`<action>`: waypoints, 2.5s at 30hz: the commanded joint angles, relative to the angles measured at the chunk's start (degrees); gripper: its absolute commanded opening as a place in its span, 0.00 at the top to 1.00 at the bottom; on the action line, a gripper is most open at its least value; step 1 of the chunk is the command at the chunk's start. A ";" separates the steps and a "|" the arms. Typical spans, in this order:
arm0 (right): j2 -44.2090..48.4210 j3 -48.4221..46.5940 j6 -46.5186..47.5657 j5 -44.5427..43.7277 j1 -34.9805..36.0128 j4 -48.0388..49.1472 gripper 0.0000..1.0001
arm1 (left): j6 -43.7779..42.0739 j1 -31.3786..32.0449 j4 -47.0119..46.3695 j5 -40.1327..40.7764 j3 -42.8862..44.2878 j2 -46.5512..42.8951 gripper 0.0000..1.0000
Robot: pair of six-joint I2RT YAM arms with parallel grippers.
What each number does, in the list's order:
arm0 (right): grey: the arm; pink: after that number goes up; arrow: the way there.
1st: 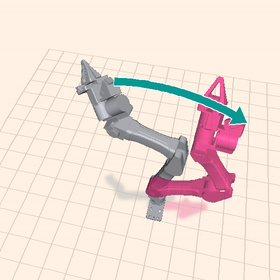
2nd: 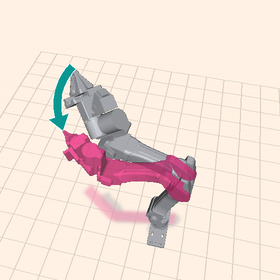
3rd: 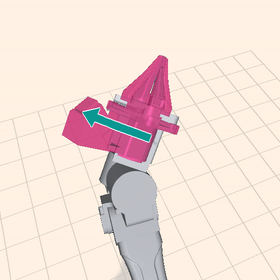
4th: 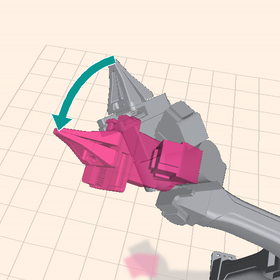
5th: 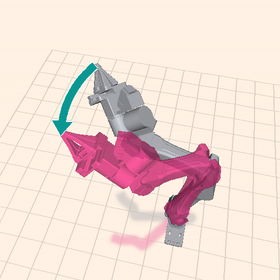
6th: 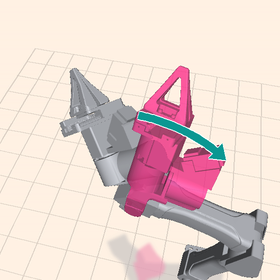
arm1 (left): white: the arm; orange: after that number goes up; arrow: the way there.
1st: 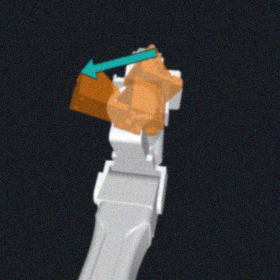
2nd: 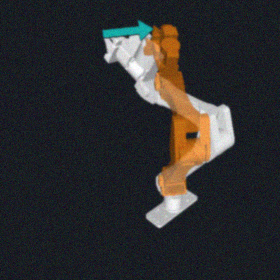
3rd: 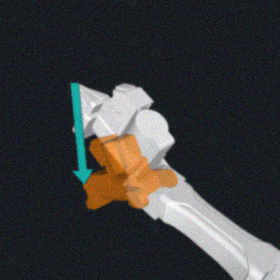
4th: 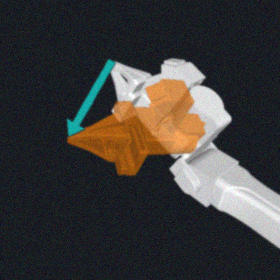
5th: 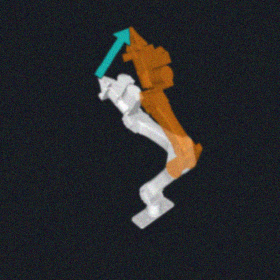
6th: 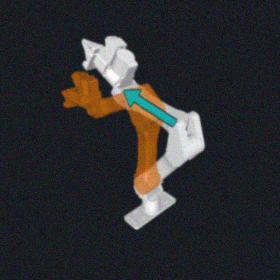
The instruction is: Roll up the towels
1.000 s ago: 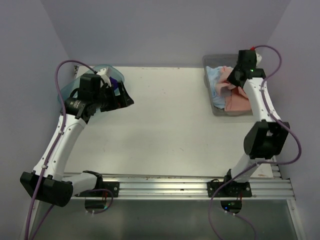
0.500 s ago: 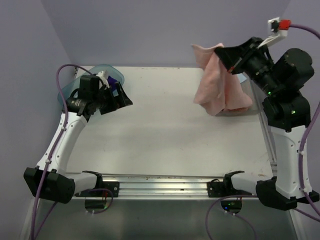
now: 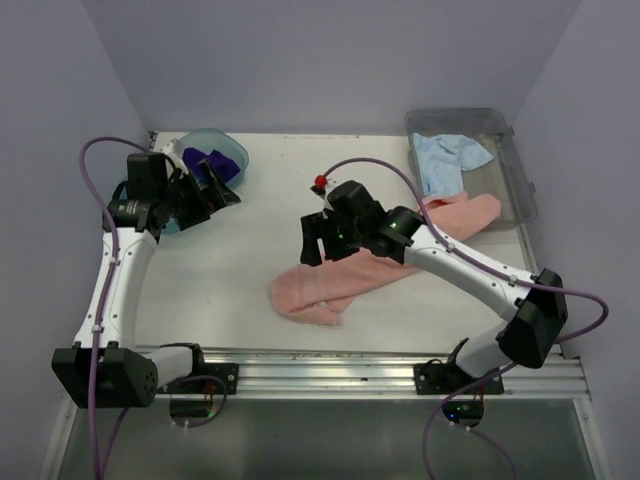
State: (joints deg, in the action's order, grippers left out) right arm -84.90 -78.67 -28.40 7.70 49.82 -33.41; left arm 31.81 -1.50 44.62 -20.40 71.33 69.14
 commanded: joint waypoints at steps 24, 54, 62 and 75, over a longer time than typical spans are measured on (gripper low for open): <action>12.49 27.17 -4.82 -6.58 -54.39 3.34 0.14 | 6.07 28.56 -12.97 -1.39 -27.56 2.39 0.06; 19.52 -12.26 -7.45 10.30 -54.83 3.09 1.00 | -2.28 9.52 -0.42 -0.78 23.97 3.01 1.00; 21.43 -31.72 -8.50 21.36 -54.74 -3.24 1.00 | -4.39 4.75 8.28 6.07 41.33 1.87 1.00; 37.97 9.56 -12.38 23.32 -51.76 -3.70 1.00 | -7.38 4.75 5.87 15.31 19.27 -1.83 1.00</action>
State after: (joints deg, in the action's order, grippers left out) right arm -45.36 -75.13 -40.56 31.70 -2.15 -36.16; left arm 25.91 3.88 53.60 -8.01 101.62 62.87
